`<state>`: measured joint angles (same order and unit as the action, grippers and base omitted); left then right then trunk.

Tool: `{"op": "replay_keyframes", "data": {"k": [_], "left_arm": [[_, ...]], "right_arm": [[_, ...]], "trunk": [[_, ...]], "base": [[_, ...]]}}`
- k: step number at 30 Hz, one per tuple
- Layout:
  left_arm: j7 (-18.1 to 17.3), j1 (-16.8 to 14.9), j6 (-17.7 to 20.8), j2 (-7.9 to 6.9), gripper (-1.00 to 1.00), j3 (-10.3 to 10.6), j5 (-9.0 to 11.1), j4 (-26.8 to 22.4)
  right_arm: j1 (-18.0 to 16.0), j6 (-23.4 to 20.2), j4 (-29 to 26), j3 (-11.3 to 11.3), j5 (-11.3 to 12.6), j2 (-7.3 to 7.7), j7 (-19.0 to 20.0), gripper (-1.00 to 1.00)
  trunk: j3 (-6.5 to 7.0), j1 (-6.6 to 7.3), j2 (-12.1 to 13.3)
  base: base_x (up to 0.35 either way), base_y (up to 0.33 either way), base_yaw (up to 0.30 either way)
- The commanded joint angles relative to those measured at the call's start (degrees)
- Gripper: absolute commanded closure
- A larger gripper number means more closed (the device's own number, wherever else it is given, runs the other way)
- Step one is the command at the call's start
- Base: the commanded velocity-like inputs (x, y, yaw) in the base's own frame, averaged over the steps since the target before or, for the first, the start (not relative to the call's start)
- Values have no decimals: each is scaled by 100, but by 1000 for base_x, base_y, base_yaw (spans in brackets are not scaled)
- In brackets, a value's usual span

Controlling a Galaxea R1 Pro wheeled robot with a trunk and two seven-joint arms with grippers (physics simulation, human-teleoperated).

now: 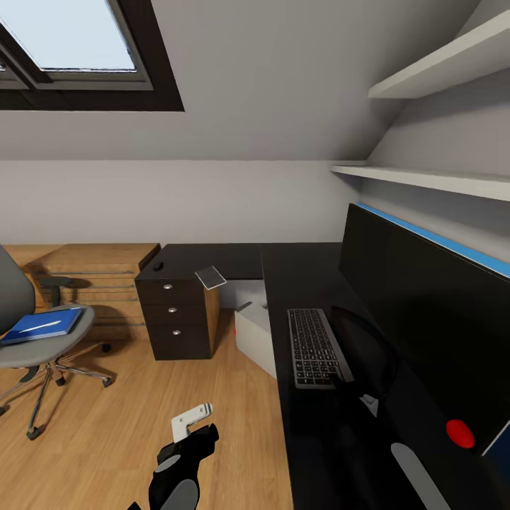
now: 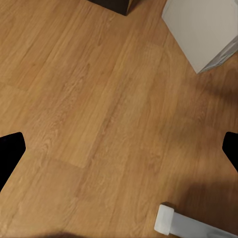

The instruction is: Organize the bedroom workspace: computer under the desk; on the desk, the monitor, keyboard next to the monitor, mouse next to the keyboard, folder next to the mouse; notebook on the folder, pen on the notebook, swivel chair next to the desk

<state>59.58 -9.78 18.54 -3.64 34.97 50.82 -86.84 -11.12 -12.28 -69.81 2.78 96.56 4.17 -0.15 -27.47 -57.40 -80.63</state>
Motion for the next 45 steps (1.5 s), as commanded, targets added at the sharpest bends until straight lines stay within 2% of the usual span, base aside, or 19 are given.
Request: {"op": "replay_keyframes", "data": {"k": [1,45], "left_arm": [[37,-7,36,-5,-100,9,16,-8],[36,-7,35,-14,-100,18,16,-8]], "right_arm": [[-2,-3,18,-2,-24,5,-2,100],[-3,15,20,21,-55,-21,-5,100]], "trunk": [[-7,0,-3],[-7,0,-3]], "base": [[0,0,0],[19,0,0]]}}
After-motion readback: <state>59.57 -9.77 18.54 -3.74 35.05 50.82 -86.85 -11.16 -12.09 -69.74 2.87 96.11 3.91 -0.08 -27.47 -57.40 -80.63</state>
